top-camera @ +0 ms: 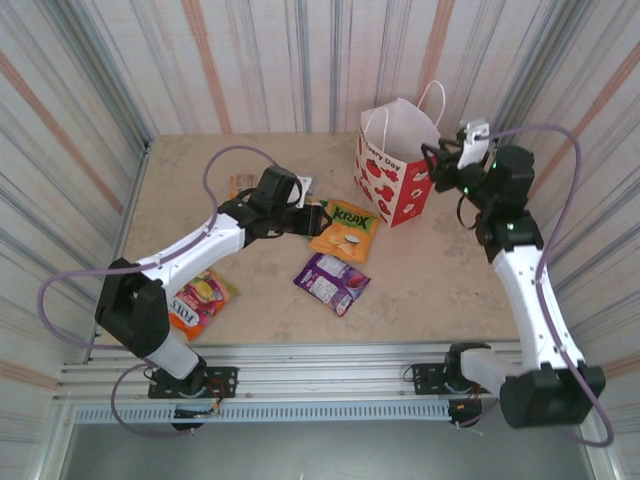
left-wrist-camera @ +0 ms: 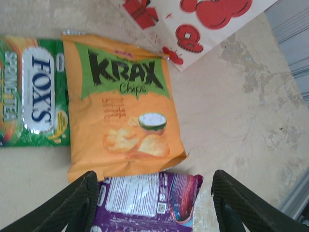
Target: Place the snacks into the paper bag
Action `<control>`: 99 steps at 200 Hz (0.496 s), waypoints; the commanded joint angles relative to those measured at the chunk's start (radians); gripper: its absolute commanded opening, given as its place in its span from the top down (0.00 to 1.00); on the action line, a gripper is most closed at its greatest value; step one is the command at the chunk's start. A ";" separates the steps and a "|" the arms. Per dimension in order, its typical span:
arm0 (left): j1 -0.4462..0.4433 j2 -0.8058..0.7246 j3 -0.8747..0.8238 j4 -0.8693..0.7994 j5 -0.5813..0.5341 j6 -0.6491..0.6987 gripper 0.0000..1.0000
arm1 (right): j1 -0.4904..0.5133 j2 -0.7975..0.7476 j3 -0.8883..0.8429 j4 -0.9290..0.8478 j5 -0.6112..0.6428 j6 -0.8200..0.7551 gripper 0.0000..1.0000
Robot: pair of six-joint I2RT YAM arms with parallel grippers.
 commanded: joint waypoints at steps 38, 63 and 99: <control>0.058 -0.027 -0.141 0.058 0.105 -0.135 0.37 | 0.198 -0.157 -0.304 -0.183 0.112 0.435 0.53; 0.098 0.005 -0.170 0.107 0.157 -0.170 0.40 | 0.245 -0.143 -0.412 -0.130 0.141 0.604 0.51; 0.128 0.081 -0.156 0.156 0.196 -0.179 0.40 | 0.288 -0.032 -0.497 -0.011 0.143 0.755 0.46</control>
